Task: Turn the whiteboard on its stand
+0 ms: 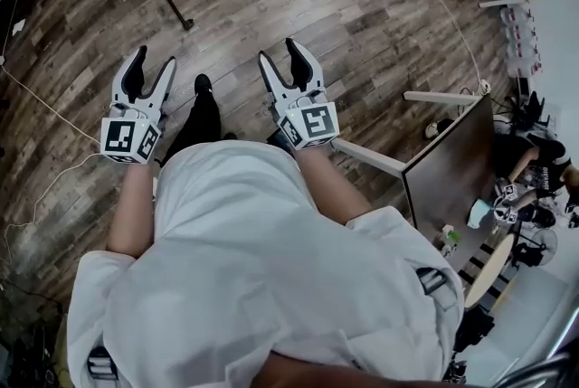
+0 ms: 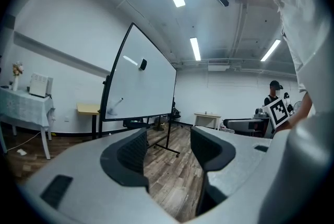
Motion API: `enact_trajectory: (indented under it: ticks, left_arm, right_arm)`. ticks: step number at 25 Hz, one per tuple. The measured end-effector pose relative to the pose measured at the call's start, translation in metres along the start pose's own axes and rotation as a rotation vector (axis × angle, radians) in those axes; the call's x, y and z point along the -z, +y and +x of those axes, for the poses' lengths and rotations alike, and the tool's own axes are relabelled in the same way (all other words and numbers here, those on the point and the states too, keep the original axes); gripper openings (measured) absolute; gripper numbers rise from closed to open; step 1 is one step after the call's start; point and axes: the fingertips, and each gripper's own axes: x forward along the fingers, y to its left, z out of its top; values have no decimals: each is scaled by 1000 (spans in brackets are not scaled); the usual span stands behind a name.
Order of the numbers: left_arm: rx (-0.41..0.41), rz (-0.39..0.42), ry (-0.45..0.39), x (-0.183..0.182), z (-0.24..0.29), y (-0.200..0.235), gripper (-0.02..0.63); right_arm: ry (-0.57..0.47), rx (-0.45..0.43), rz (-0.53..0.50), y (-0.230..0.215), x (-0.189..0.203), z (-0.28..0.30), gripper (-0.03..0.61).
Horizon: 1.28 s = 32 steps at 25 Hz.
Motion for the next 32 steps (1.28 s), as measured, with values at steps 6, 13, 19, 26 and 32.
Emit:
enact_trajectory:
  ticks: [6,13,19,26,32]
  left_arm:
    - [15,-12,-5,-21,68,55,265]
    - [42,-20,-10,-38,139,122,265]
    - [26,-27,-19,-40,170,177,265]
    - [2,-36,-25,-48,199,219,265]
    - [-56,-32,-43,-59,227,267,265]
  right_arm:
    - [14,0,-16,-28,-15,80,219]
    - [38,18,-14,-54,-23,176,219]
    - [8,8,-36,-60,-39,238,219]
    - [13,-4,-30,-74,-42,291,219]
    - [-47,-64,-33,-83,-64,355,219]
